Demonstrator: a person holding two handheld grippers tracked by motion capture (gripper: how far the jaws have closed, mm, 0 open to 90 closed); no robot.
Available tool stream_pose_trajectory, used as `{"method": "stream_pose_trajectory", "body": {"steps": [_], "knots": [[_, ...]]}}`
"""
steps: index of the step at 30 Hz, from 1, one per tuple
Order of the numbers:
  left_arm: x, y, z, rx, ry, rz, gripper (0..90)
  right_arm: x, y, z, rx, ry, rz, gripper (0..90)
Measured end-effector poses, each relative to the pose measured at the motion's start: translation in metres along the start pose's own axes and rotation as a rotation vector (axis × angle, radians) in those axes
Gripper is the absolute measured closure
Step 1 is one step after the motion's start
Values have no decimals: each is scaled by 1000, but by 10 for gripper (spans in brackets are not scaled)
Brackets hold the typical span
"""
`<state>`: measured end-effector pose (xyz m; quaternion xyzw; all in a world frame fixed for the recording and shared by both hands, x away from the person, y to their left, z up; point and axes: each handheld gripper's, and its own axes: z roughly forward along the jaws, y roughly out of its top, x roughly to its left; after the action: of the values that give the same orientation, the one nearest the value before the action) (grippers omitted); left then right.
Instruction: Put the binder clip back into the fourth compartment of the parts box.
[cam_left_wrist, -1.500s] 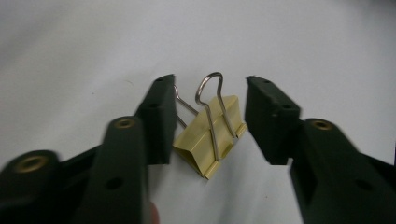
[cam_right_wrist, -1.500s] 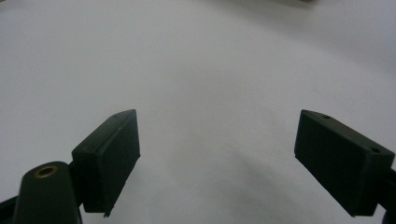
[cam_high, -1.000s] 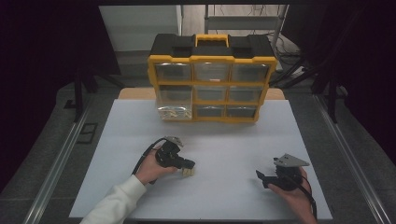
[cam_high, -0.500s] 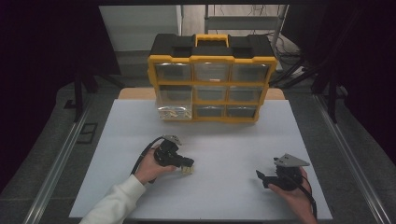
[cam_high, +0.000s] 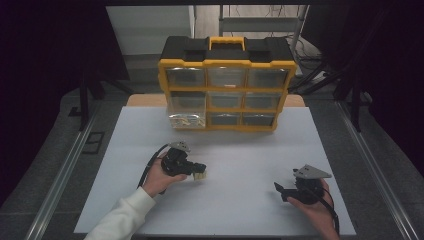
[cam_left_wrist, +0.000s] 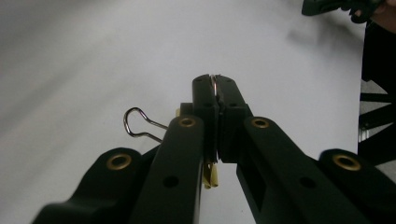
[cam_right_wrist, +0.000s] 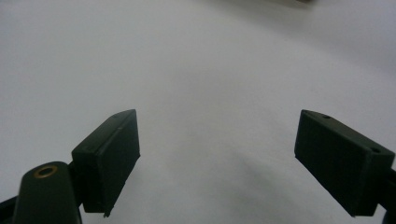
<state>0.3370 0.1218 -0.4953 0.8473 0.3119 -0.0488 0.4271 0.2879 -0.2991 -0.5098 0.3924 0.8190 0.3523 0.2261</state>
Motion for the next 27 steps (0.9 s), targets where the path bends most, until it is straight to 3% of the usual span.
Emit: {"method": "stream_pose_trajectory", "body": {"steps": [20, 26, 27], "knots": [[-3, 3, -13, -70, 20, 12, 886, 0, 0, 0, -2, -2, 1, 147], [-5, 5, -23, -131, 44, 22, 886, 0, 0, 0, -2, -2, 1, 147], [-6, 6, -27, -163, 56, 23, 887, 0, 0, 0, -2, -2, 1, 146]]}}
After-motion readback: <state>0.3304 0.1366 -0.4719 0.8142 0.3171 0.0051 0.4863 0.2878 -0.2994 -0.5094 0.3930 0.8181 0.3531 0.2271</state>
